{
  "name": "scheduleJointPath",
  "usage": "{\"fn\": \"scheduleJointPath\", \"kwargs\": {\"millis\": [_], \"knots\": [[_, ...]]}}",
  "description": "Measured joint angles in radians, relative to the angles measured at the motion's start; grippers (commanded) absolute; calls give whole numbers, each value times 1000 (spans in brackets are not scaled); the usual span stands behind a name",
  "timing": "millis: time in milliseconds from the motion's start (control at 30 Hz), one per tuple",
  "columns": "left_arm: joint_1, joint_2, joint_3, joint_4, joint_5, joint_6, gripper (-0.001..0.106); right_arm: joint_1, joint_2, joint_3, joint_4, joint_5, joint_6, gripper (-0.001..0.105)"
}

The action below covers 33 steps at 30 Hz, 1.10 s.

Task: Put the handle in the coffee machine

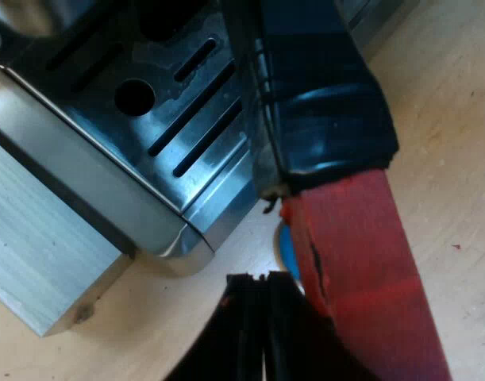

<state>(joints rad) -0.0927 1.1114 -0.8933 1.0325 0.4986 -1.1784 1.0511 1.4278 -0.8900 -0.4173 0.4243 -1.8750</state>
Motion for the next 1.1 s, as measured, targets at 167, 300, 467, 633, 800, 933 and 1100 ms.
{"fn": "scheduleJointPath", "kwargs": {"millis": [167, 300, 467, 633, 800, 933, 1100], "knots": [[0, -29, 0, -1, 0, -25, 0, 0, -47, 0, 79, -61, 4, 28], [0, -39, 0, -2, 0, -49, 0, 0, -98, 0, 167, -122, 4, 28], [-2, -39, 0, -8, 9, -86, 0, 0, -140, 0, 227, -184, 4, 28], [-30, -39, 0, -8, 3, -98, 0, 0, -198, 0, 287, -226, 4, 28], [-104, -39, 0, -9, -30, -133, 0, 0, -256, 0, 366, -241, 4, 28], [-148, -39, 0, -13, -61, -152, 0, 0, -289, 0, 417, -246, 4, 28], [-200, -39, 0, -15, -68, -182, 0, 0, -329, 0, 467, -248, 4, 28]]}}
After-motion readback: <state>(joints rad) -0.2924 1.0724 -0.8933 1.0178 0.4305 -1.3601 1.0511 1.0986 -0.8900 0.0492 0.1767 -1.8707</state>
